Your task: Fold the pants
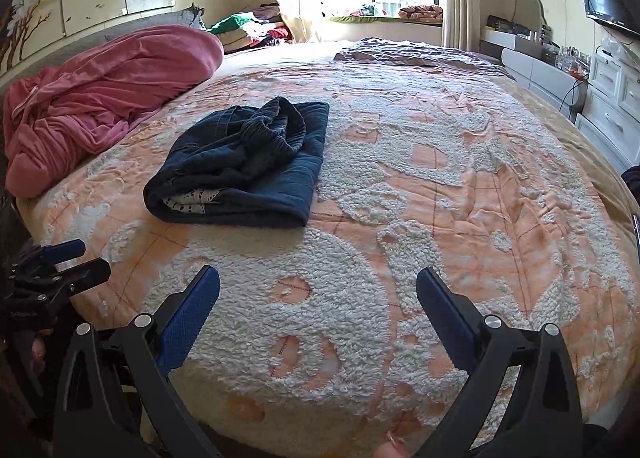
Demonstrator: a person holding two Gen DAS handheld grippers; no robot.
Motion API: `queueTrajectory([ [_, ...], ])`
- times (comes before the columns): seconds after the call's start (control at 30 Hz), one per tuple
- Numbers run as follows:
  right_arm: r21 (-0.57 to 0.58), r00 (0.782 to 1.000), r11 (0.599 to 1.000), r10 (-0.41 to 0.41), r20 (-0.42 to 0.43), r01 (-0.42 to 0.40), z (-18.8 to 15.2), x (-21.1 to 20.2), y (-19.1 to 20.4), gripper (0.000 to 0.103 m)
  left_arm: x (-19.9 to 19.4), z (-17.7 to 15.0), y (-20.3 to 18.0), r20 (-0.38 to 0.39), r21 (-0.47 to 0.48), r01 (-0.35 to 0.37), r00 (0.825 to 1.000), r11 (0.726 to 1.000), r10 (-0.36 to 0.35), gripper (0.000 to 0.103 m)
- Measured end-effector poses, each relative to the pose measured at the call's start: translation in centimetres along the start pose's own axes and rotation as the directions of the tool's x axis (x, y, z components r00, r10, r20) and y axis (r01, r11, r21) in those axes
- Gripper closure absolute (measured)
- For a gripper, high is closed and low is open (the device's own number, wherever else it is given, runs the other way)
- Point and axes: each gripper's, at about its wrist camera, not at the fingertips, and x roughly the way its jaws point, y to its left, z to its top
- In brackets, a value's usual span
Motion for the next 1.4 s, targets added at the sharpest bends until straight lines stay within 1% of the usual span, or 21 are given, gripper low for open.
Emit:
queueTrajectory([
  [0.4,-0.008,1.000,1.000,0.003,-0.020,-0.003,-0.3,0.8,0.6,0.005,0.5,-0.2,0.0,-0.010,-0.001,-0.009,1.000,1.000,0.009,0.010],
  [1.4,-0.004,0.999,1.000,0.003,-0.032,-0.003,-0.5,1.1,0.6,0.005,0.0,0.1,-0.2,0.003,0.009,-0.015,1.000,1.000,0.015,0.010],
])
